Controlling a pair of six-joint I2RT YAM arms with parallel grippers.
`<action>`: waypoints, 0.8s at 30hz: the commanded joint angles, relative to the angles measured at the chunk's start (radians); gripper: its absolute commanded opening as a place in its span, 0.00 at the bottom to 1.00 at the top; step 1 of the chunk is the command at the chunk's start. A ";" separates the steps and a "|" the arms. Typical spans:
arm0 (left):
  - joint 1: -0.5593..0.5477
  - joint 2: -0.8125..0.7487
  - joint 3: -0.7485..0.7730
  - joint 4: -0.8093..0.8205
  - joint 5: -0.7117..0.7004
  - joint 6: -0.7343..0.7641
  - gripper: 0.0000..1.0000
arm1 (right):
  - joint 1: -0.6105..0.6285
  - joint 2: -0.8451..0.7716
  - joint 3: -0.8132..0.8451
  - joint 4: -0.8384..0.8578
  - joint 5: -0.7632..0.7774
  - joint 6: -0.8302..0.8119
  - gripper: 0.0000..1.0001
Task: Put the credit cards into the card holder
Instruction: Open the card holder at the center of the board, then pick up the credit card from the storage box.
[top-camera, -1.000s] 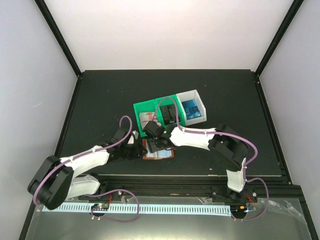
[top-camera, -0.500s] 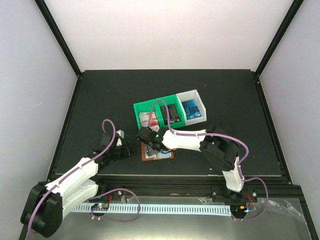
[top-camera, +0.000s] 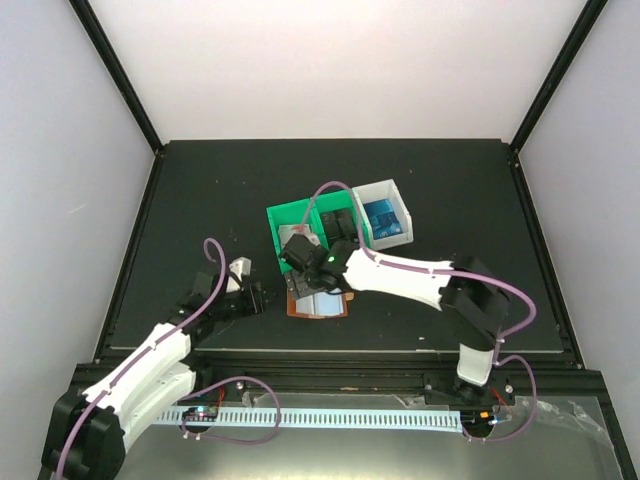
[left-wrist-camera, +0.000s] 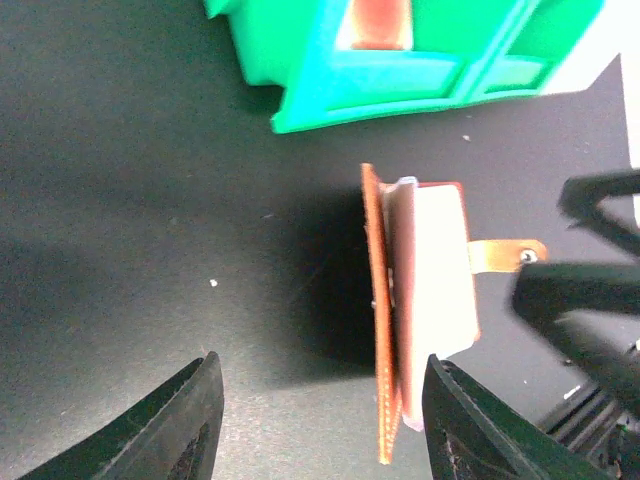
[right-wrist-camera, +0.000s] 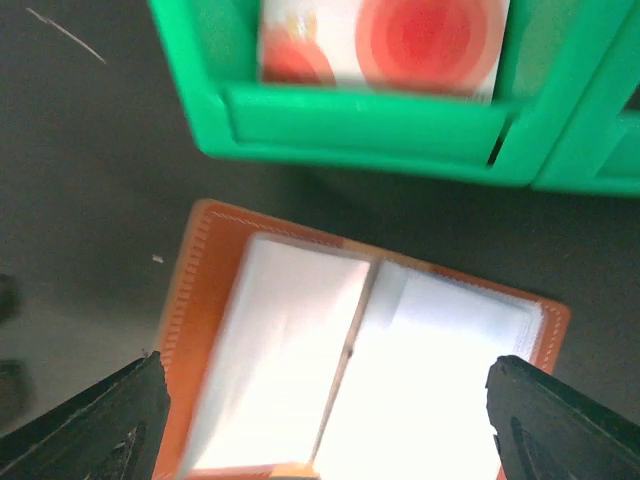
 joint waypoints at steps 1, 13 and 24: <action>0.005 -0.051 0.056 0.009 0.075 0.068 0.57 | -0.033 -0.114 0.022 0.035 -0.047 -0.079 0.88; -0.037 -0.041 0.252 -0.110 0.013 0.250 0.66 | -0.127 -0.239 -0.148 0.179 -0.164 -0.046 0.68; -0.166 0.200 0.530 -0.205 -0.144 0.435 0.65 | -0.125 -0.177 -0.333 0.412 -0.386 -0.052 0.42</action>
